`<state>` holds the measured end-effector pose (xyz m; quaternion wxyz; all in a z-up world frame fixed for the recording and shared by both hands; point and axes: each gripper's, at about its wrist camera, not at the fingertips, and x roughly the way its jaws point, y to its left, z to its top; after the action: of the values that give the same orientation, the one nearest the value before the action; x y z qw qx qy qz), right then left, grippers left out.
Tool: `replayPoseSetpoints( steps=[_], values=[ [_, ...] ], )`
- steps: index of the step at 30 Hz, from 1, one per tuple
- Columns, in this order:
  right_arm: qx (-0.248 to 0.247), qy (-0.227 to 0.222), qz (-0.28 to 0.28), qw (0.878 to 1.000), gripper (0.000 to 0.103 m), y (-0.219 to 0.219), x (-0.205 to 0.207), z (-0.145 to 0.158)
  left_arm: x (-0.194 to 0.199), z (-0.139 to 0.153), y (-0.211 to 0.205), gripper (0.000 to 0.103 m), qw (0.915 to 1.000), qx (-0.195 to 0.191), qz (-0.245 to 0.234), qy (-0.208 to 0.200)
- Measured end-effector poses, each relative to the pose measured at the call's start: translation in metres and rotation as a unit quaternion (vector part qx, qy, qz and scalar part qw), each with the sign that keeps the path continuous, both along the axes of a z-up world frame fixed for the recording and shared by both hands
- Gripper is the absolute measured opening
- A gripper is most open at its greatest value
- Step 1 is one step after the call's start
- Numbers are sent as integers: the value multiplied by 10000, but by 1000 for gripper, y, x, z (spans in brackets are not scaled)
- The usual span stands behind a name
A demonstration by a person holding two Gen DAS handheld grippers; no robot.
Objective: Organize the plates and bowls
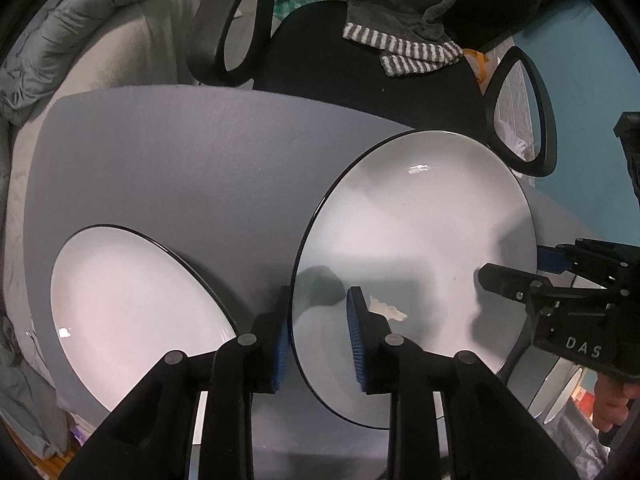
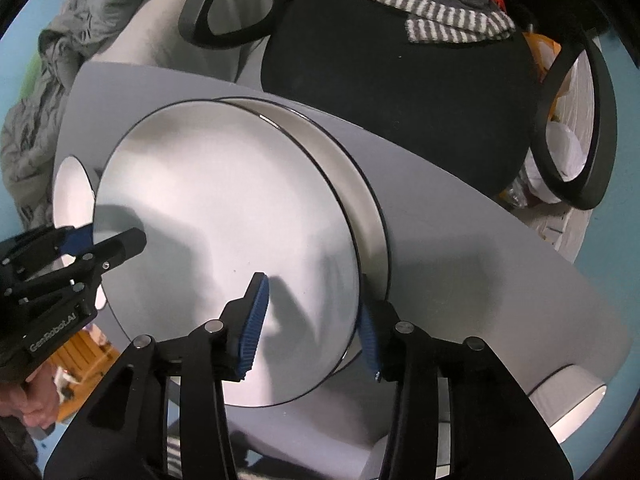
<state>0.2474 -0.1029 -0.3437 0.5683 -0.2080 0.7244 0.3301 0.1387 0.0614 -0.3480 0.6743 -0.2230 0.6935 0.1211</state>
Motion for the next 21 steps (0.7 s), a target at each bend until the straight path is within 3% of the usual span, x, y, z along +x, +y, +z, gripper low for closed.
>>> replayPoseSetpoints(
  steps=[3, 5, 6, 21],
  values=[
    [-137, -122, 93, 9998, 42, 3, -3, 1, 1, 2, -2, 28, 9999, 134, -71, 41],
    [-215, -214, 178, 9994, 43, 5, -6, 2, 0, 2, -3, 41, 9997, 213, -83, 93],
    [-250, -254, 219, 9991, 44, 5, -7, 2, 0, 2, -2, 43, 9997, 207, -71, 84],
    [-564, -648, 468, 9952, 44, 7, -20, 12, -5, 7, -5, 44, 9997, 187, -150, 94]
  ],
)
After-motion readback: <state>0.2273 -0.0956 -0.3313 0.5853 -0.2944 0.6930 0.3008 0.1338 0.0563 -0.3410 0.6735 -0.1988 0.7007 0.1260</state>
